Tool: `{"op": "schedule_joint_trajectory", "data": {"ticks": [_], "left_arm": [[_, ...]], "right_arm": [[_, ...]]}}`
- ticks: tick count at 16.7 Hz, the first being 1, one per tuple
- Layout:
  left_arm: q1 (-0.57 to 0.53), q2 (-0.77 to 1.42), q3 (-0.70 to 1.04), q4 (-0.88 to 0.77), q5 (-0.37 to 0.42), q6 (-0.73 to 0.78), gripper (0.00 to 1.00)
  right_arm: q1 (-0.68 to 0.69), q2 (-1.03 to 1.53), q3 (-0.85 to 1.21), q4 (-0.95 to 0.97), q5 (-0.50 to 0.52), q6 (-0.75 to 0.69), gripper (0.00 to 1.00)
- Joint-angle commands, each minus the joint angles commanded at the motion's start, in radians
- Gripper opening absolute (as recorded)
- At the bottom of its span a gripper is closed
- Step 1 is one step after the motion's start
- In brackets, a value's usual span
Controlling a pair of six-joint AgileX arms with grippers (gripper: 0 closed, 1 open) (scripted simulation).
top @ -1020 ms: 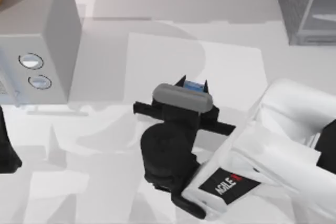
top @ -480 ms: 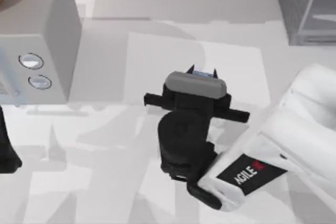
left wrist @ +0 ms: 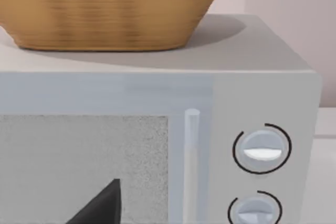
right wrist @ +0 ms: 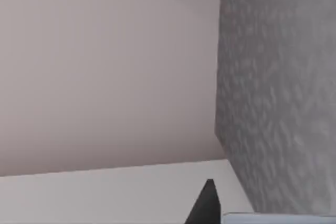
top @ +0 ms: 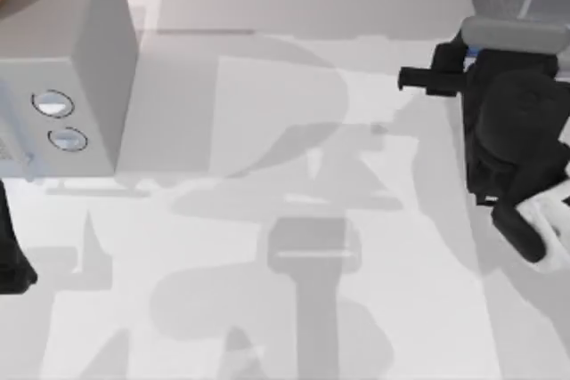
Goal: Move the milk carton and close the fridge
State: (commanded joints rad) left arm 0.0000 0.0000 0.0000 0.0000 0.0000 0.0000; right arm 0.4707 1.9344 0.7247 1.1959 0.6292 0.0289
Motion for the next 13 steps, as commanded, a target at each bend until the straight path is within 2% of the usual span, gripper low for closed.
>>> {"op": "schedule_joint_trajectory", "data": {"ticks": [4, 7, 10, 13], "left_arm": [[0.000, 0.000, 0.000, 0.000, 0.000, 0.000, 1.00], [0.000, 0.000, 0.000, 0.000, 0.000, 0.000, 1.00], [0.000, 0.000, 0.000, 0.000, 0.000, 0.000, 1.00], [0.000, 0.000, 0.000, 0.000, 0.000, 0.000, 1.00]], "right_arm": [[-0.294, -0.226, -0.152, -0.031, -0.342, -0.007, 0.00], [-0.417, -0.368, -0.269, -0.060, -0.507, -0.012, 0.00], [-0.456, -0.427, -0.330, -0.081, -0.585, -0.013, 0.00], [-0.456, -0.429, -0.334, -0.082, -0.590, -0.013, 0.00]]}}
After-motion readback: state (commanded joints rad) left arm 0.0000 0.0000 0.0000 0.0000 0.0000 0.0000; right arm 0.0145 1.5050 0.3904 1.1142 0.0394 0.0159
